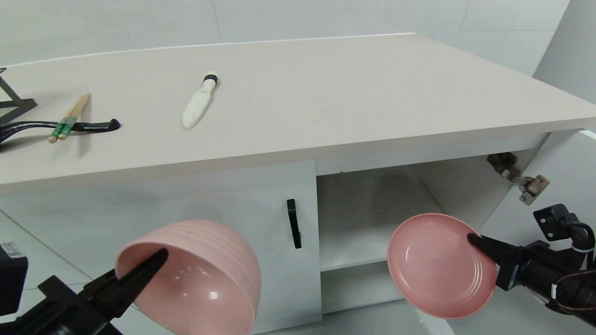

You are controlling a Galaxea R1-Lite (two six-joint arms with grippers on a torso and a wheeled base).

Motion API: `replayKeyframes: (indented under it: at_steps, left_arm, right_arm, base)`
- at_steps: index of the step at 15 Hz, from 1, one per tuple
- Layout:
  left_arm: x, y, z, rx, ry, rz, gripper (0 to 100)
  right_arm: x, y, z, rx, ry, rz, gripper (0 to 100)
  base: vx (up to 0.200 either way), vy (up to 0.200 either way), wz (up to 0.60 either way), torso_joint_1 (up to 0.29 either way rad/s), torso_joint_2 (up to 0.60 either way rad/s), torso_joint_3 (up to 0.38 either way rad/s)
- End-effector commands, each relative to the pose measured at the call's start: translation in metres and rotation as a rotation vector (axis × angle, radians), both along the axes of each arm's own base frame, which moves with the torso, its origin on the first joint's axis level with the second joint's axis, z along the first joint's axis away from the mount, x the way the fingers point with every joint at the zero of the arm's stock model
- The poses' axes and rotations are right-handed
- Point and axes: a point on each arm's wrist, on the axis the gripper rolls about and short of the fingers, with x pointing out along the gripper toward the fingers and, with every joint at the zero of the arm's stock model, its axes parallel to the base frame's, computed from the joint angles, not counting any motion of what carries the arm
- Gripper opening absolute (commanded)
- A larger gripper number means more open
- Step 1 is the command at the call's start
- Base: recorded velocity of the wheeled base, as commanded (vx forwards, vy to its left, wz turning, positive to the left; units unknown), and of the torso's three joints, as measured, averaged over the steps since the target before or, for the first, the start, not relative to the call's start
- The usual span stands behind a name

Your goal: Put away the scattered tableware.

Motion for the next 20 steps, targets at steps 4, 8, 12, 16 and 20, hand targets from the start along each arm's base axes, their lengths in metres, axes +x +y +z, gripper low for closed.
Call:
replayKeyframes:
  at_steps: [4,8,12,16,20]
  left_arm:
    - [0.008,-0.004,-0.003,0.091,-0.004,0.003,0]
    - [0.008,-0.005,-0.004,0.094,0.002,-0.002,0]
    - [0.012,-0.007,-0.007,0.106,0.028,-0.002,0]
    - [0.011,-0.007,-0.007,0.103,0.023,-0.002,0]
    - [0.010,-0.006,-0.007,0.102,0.023,-0.002,0]
  right_arm:
    - [0.015,0.012,-0.002,0.003,-0.009,0.046,0]
    - [0.038,0.019,-0.008,0.004,-0.015,0.058,0]
    - [0.052,0.028,-0.015,0.005,-0.010,0.082,0]
    - [0.077,0.034,-0.029,0.009,-0.001,0.084,0]
    - [0.109,0.041,-0.034,0.114,-0.002,0.072,0]
  base:
    - [0.000,0.000,0.00,0.000,0.00,0.000]
    - [0.000,0.000,0.00,0.000,0.00,0.000]
    - [0.000,0.000,0.00,0.000,0.00,0.000]
    - [0.000,0.000,0.00,0.000,0.00,0.000]
    - [0.000,0.000,0.00,0.000,0.00,0.000]
